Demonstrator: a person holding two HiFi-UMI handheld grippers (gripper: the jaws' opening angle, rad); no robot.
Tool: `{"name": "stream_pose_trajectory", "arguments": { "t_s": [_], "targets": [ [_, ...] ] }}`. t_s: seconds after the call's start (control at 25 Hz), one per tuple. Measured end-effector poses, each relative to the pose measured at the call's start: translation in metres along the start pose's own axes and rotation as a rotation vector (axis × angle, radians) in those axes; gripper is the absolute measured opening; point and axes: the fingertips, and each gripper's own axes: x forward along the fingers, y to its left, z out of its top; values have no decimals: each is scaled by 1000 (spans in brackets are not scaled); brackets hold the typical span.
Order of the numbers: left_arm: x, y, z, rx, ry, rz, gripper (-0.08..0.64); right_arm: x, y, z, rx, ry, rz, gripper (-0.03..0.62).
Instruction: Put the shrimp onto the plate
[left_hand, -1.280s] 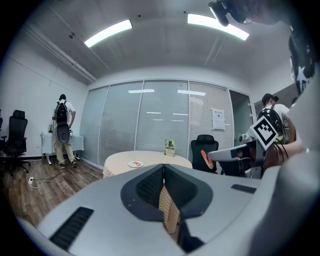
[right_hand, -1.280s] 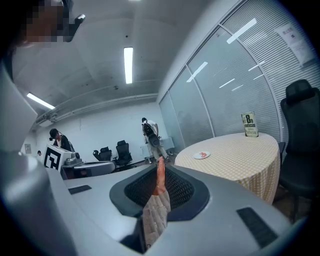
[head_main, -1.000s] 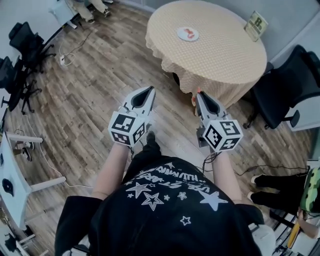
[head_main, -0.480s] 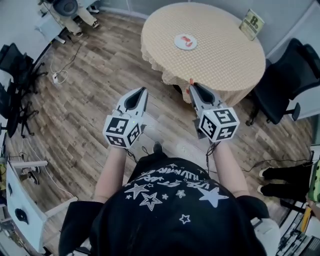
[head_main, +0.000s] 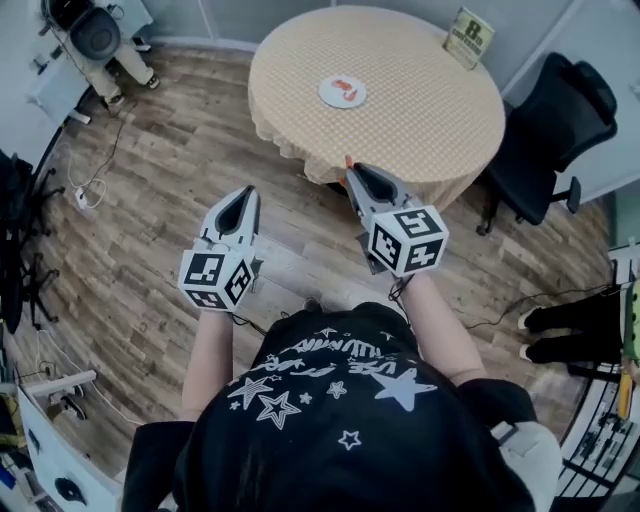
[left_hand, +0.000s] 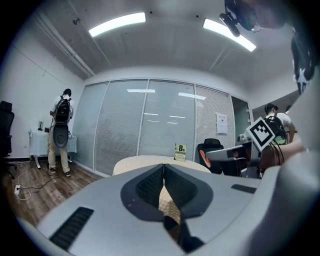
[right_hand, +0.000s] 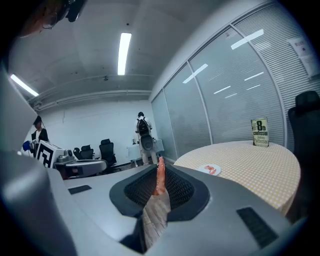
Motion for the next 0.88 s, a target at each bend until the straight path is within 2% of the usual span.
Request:
{"name": "stream_pose_trajectory", "arguments": {
  "t_s": [0.44, 0.88],
  "targets": [
    [27, 17, -11, -17, 34, -11, 9, 24, -27, -2, 41, 15, -44, 61],
    [83, 69, -1, -2, 53, 79, 9, 114, -65, 10, 85, 35, 37, 61]
  ]
}}
